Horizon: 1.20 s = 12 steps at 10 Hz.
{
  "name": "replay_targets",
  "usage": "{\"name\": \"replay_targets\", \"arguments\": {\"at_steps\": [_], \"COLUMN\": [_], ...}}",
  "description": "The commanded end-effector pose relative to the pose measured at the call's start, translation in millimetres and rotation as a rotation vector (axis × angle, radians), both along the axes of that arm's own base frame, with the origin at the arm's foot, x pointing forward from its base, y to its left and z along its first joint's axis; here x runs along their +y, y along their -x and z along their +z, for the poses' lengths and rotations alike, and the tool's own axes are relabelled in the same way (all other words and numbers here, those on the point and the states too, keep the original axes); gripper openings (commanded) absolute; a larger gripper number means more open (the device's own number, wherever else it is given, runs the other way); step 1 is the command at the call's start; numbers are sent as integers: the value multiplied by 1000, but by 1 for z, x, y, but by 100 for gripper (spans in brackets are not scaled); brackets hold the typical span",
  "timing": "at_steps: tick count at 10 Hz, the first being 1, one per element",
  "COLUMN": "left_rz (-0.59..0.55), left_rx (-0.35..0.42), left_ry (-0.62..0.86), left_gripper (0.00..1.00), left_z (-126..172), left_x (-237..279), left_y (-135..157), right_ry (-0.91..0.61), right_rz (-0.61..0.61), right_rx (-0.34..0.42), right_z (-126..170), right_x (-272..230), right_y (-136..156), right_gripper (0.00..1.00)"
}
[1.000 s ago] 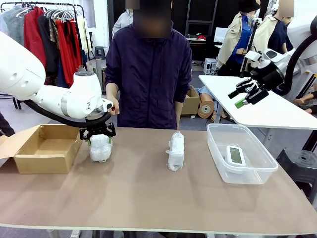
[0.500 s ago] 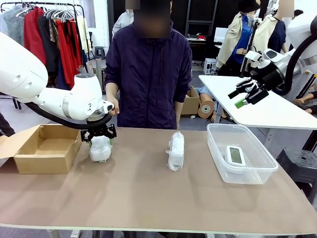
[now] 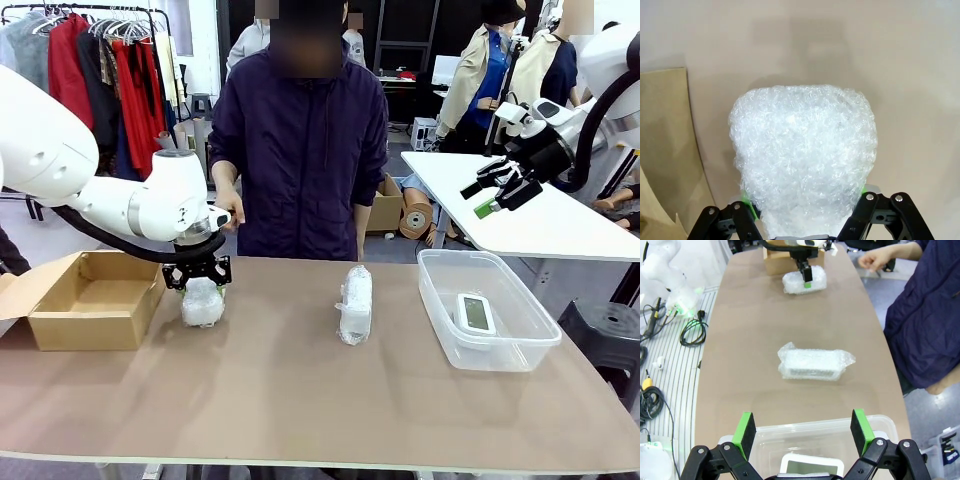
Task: Separate and place wrapped and unwrapped clocks.
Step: Pick up the Digital clock indicated by the person.
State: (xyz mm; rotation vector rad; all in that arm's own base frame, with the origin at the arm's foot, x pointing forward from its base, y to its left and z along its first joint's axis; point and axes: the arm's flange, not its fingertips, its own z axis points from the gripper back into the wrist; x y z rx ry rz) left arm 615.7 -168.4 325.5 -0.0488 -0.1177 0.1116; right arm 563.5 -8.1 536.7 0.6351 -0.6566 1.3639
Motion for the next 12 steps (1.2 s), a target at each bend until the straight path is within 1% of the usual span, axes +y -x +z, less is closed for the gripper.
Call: {"name": "replay_targets", "arguments": {"at_steps": [1, 2, 3, 4, 5, 7, 8, 9, 10, 12], "left_rz": [-27, -28, -39, -50, -47, -71, -52, -74, -105, -126], "left_rx": [6, 22, 15, -12, 17, 9, 39, 79, 34, -23], "left_ry": [-29, -2, 4, -14, -81, -119, -131, -136, -128, -132], "left_gripper": [0, 0, 0, 0, 0, 0, 0, 0, 0, 0], "left_z": [12, 23, 34, 50, 70, 108, 129, 151, 172, 211], "left_x": [-5, -7, -7, -8, -16, -28, -37, -45, -51, -63], "left_y": [4, 8, 11, 16, 25, 37, 43, 49, 51, 61], "right_ry": [20, 20, 20, 20, 20, 20, 20, 20, 20, 20], "right_rz": [8, 8, 8, 8, 8, 8, 8, 8, 8, 8], "right_rx": [-22, -22, -22, -22, -22, -22, -22, -22, -22, -22], "right_z": [-3, -3, -3, -3, -3, -3, -3, -3, -3, -3], "right_x": [0, 0, 0, 0, 0, 0, 0, 0, 0, 0], "right_y": [4, 4, 4, 4, 4, 4, 4, 4, 4, 4], "right_gripper": [100, 100, 100, 100, 100, 100, 100, 100, 100, 100]}}
